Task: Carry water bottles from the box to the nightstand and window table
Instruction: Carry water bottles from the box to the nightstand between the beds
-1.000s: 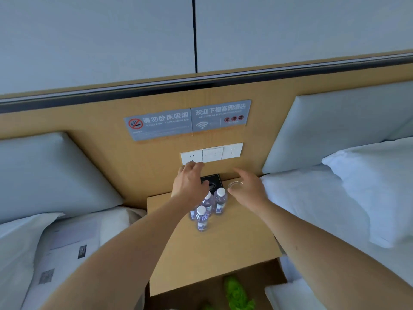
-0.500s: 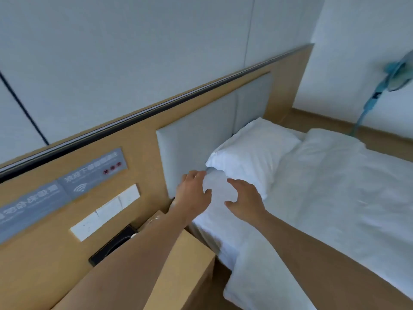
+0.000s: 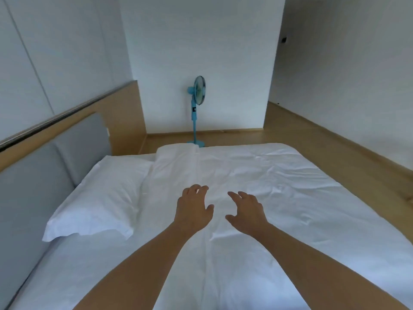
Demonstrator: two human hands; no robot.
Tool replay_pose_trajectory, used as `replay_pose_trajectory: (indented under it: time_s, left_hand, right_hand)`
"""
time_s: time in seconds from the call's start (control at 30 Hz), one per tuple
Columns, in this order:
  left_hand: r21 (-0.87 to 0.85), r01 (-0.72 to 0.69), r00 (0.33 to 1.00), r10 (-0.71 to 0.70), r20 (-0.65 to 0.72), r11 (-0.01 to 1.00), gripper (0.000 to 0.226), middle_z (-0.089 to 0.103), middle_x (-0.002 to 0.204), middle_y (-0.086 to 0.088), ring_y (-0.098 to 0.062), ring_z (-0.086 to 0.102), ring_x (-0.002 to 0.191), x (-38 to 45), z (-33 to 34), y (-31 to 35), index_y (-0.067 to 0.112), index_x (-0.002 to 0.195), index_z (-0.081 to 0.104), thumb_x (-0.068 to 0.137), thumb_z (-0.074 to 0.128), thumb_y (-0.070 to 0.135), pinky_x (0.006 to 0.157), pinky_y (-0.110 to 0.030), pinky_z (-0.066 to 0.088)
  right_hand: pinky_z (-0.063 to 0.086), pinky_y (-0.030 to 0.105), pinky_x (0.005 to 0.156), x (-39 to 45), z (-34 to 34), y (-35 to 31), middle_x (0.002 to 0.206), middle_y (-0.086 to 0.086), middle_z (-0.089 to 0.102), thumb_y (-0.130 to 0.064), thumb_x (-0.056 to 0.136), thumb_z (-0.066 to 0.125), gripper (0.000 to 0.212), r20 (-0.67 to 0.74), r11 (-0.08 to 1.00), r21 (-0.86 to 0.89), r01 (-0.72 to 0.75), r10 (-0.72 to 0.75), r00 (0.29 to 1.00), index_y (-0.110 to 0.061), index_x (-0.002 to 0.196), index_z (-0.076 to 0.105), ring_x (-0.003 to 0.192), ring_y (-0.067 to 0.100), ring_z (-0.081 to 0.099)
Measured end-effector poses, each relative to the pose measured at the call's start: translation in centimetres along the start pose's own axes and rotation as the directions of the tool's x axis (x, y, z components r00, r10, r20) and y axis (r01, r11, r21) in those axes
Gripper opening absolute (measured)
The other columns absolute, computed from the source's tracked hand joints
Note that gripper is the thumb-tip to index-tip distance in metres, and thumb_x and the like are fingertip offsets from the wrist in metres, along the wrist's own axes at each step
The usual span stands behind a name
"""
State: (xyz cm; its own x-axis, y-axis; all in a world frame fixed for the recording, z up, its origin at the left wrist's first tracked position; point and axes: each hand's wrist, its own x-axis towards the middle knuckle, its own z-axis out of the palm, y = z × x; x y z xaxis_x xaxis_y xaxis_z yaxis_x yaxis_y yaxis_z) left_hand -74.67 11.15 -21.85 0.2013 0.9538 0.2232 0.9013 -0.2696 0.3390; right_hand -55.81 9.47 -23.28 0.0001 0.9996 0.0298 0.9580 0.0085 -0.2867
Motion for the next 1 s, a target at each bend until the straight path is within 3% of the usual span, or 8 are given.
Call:
replay_pose_trajectory:
  time_s: [0.23, 0.37, 0.67, 0.9, 1.0]
  left_hand:
    - [-0.063, -0.295, 0.95, 0.3, 0.084, 0.953, 0.063, 0.038, 0.161, -0.003, -0.026, 0.033, 0.147, 4.0, 7.5, 20.1, 0.023, 0.155, 0.04, 0.099, 0.06, 0.044, 0.116, -0.04, 0.038]
    - [-0.141, -0.438, 0.874, 0.457, 0.163, 0.888, 0.062, 0.038, 0.161, -0.004, -0.027, 0.032, 0.147, 4.0, 12.6, 31.3, 0.022, 0.154, 0.04, 0.099, 0.06, 0.042, 0.117, -0.041, 0.036]
    - [-0.261, -0.716, 0.586, 0.761, 0.279, 0.647, 0.062, 0.039, 0.158, -0.004, -0.027, 0.034, 0.144, 2.6, 22.2, 53.5, 0.021, 0.153, 0.04, 0.099, 0.059, 0.042, 0.11, -0.039, 0.039]
    - [-0.406, -0.83, 0.283, 0.916, 0.283, 0.382, 0.059, 0.039, 0.155, -0.002, -0.026, 0.036, 0.141, 3.5, 29.4, 68.2, 0.023, 0.152, 0.04, 0.098, 0.059, 0.037, 0.111, -0.038, 0.038]
    - [-0.446, -0.834, 0.224, 0.938, 0.265, 0.325, 0.057, 0.04, 0.154, -0.002, -0.027, 0.037, 0.139, 5.7, 31.9, 74.5, 0.024, 0.148, 0.043, 0.095, 0.061, 0.039, 0.112, -0.041, 0.037]
  right_hand:
    - [0.037, 0.046, 0.115, -5.8, -6.4, 19.1, 0.165, 0.006, 0.031, -0.05, 0.091, 0.067, 0.081, -0.089, 0.959, 0.005, -0.285, 0.284, 0.955, -0.033, 0.159, 0.027, 0.149, 0.031, 0.031]
    - [0.036, 0.046, 0.115, -11.2, -9.0, 29.1, 0.166, 0.006, 0.029, -0.05, 0.092, 0.066, 0.081, -0.137, 0.886, 0.037, -0.462, 0.462, 0.876, -0.034, 0.16, 0.025, 0.15, 0.031, 0.03]
    - [0.032, 0.045, 0.114, -23.2, -11.9, 46.3, 0.165, 0.003, 0.029, -0.046, 0.092, 0.064, 0.08, -0.153, 0.582, 0.198, -0.789, 0.813, 0.561, -0.037, 0.16, 0.024, 0.148, 0.03, 0.027]
    - [0.034, 0.046, 0.113, -26.3, -14.8, 58.0, 0.164, 0.003, 0.031, -0.049, 0.089, 0.067, 0.082, -0.188, 0.351, 0.247, -0.903, 0.932, 0.311, -0.041, 0.159, 0.024, 0.147, 0.031, 0.029]
    - [0.033, 0.047, 0.114, -25.9, -16.8, 62.8, 0.165, 0.004, 0.029, -0.05, 0.09, 0.066, 0.082, -0.198, 0.282, 0.25, -0.926, 0.951, 0.237, -0.039, 0.159, 0.024, 0.147, 0.032, 0.029]
